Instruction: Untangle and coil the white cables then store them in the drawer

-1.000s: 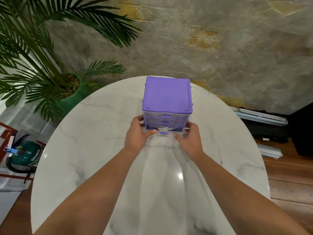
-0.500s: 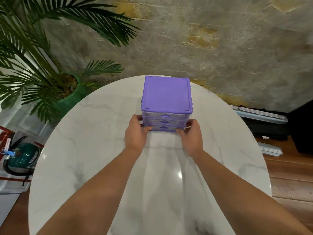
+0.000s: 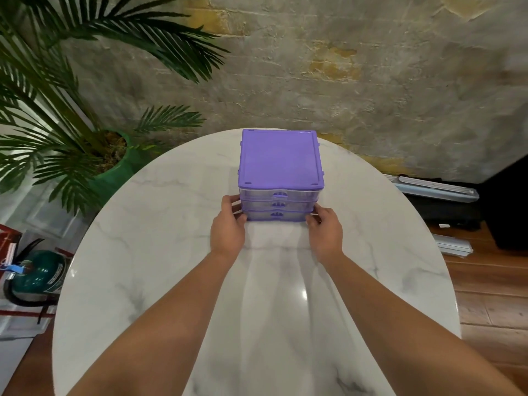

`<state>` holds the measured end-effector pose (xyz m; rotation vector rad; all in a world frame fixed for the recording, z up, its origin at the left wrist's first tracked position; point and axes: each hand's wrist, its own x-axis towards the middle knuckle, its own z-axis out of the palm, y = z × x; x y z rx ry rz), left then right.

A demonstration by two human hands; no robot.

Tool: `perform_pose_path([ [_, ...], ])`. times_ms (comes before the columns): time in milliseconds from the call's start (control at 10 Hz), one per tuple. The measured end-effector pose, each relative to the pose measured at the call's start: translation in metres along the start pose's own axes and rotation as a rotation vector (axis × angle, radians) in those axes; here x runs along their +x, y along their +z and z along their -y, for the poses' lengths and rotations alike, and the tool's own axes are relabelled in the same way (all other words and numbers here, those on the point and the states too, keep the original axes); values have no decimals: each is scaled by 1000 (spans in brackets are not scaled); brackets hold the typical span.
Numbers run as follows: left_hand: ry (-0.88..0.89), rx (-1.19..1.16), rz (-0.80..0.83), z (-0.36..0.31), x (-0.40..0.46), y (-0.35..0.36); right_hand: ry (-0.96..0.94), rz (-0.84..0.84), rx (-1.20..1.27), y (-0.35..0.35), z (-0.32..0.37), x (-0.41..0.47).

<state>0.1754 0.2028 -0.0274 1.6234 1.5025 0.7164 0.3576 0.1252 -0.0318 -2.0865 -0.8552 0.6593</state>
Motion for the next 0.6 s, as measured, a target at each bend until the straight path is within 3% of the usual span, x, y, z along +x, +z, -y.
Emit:
perform_pose_path([
  [400, -20, -81, 99, 6, -2, 4, 48, 148, 9, -7, 11, -18],
  [600, 21, 66, 197, 0, -22, -5, 28, 199, 0, -7, 8, -44],
])
